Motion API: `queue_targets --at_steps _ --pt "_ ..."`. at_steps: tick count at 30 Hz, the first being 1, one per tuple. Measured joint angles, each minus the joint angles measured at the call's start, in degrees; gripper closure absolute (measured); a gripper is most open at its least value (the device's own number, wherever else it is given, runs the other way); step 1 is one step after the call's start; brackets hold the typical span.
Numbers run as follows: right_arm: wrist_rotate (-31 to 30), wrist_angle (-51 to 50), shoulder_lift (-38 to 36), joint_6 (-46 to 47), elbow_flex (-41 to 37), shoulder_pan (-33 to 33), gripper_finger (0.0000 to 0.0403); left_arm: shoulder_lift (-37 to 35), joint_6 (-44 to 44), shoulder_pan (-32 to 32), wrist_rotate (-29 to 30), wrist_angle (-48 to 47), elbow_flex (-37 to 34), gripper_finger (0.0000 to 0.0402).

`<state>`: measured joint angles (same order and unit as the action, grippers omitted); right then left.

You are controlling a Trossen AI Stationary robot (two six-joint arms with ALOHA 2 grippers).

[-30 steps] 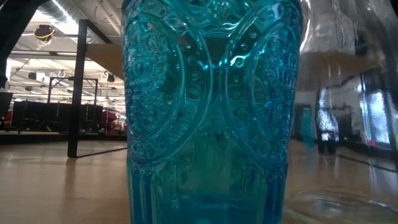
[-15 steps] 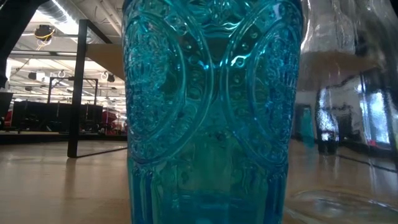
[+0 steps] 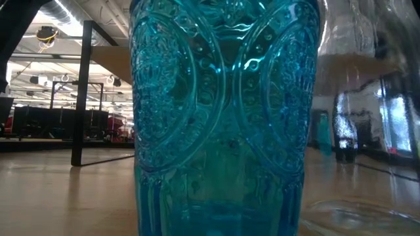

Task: Sort vases onto shelf
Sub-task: Put the blue vase on the shelf, then put the blue vase on the shelf aligned with the other blue vase

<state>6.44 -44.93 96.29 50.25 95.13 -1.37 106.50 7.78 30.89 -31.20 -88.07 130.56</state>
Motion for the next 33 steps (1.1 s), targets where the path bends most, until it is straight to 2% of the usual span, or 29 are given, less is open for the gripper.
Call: queue_targets --at_steps 21,28,33 --pt "3.9 1.9 0.1 -4.0 -0.1 -1.1 0.0403 0.0 -1.2 0.0 0.0 0.0 0.0 0.0402" --pt "10.0 4.9 0.1 -2.8 0.1 -1.0 0.0403 0.0 -1.3 0.0 0.0 0.0 0.0 0.0402" --pt "13.2 4.3 0.1 -6.6 6.4 -1.0 0.0403 0.0 -1.4 0.0 0.0 0.0 0.0 0.0402"
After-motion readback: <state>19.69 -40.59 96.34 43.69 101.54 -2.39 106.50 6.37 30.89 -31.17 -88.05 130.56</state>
